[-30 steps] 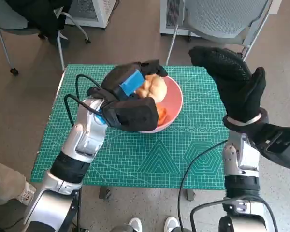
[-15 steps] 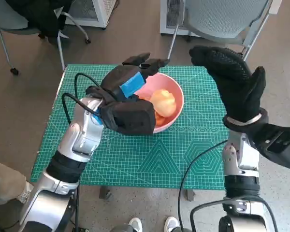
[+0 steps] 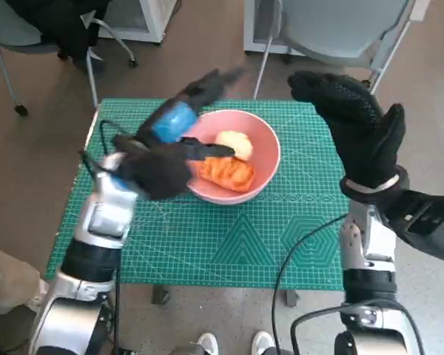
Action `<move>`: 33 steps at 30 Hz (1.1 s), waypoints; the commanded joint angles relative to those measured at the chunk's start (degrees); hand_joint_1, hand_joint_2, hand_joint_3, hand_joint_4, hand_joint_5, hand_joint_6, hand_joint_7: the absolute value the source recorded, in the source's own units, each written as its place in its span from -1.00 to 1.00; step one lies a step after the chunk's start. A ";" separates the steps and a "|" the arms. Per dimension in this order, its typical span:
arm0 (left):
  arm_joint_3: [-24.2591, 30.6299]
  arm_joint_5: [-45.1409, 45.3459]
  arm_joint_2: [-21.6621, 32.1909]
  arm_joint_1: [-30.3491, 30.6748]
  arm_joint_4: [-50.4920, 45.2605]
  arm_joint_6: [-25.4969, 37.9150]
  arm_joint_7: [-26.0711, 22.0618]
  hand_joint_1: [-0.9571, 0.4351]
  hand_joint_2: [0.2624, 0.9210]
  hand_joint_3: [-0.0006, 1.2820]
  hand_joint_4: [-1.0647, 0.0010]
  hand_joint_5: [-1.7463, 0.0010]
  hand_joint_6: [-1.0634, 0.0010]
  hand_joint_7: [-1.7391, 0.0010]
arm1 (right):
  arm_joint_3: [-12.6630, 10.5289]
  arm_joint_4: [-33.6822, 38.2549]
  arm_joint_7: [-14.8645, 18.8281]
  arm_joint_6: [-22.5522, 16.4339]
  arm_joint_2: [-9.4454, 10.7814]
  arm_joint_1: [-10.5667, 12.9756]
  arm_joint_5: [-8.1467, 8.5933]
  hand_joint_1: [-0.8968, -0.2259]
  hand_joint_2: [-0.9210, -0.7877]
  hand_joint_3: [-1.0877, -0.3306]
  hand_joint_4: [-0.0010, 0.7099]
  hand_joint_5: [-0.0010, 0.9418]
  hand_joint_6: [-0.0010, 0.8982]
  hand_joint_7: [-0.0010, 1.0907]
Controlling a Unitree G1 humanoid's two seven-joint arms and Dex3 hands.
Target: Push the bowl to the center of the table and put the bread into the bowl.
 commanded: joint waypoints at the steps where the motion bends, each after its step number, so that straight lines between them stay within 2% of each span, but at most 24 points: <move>1: 5.98 -11.48 -2.70 3.98 0.10 -6.29 -3.17 -0.60 1.00 -0.72 1.00 1.00 0.80 0.93 | 0.34 -2.55 -0.53 1.15 0.02 2.44 -0.04 -0.44 -1.00 -0.20 -0.83 -0.99 -1.00 -0.56; 8: 10.26 -21.71 -6.09 9.07 -4.87 -9.50 -4.39 -0.60 1.00 -0.55 1.00 1.00 0.70 0.91 | 0.90 -7.81 -1.58 2.88 0.24 3.93 0.35 -0.42 -1.00 -0.20 -0.82 -0.99 -0.98 -0.54; 18: 11.30 -25.87 -8.35 13.84 -10.17 -13.54 -5.11 -0.62 1.00 -0.45 0.84 0.96 0.61 0.88 | 1.87 -10.41 -1.28 2.18 1.13 4.13 0.37 -0.40 -1.00 -0.20 -0.84 -1.00 -0.98 -0.54; 24: 10.79 -26.21 -8.94 15.17 -10.79 -16.15 -5.91 -0.62 1.00 -0.40 0.85 0.97 0.68 0.88 | 1.73 -7.89 0.75 -0.59 1.00 2.77 0.96 -0.39 -1.00 -0.20 -0.89 -1.00 -0.98 -0.53; 26: 10.51 -26.17 -9.07 15.45 -10.92 -16.46 -6.17 -0.61 1.00 -0.38 0.86 0.99 0.84 0.71 | 1.63 -6.82 1.50 -1.59 0.93 2.22 1.13 -0.38 -1.00 -0.21 -0.90 -1.00 -0.98 -0.53; 28: 10.28 -26.23 -9.14 15.72 -11.02 -16.61 -6.45 -0.60 1.00 -0.37 0.87 0.99 0.92 0.62 | 1.59 -5.76 2.21 -2.64 0.88 1.77 1.25 -0.37 -1.00 -0.21 -0.91 -1.00 -0.98 -0.53; 33: 10.33 -26.66 -9.46 15.78 -10.73 -17.19 -7.05 -0.56 1.00 -0.35 0.89 1.00 0.99 0.55 | 1.64 -3.75 3.36 -5.01 0.97 1.28 1.11 -0.35 -1.00 -0.25 -0.92 -1.00 -0.99 -0.52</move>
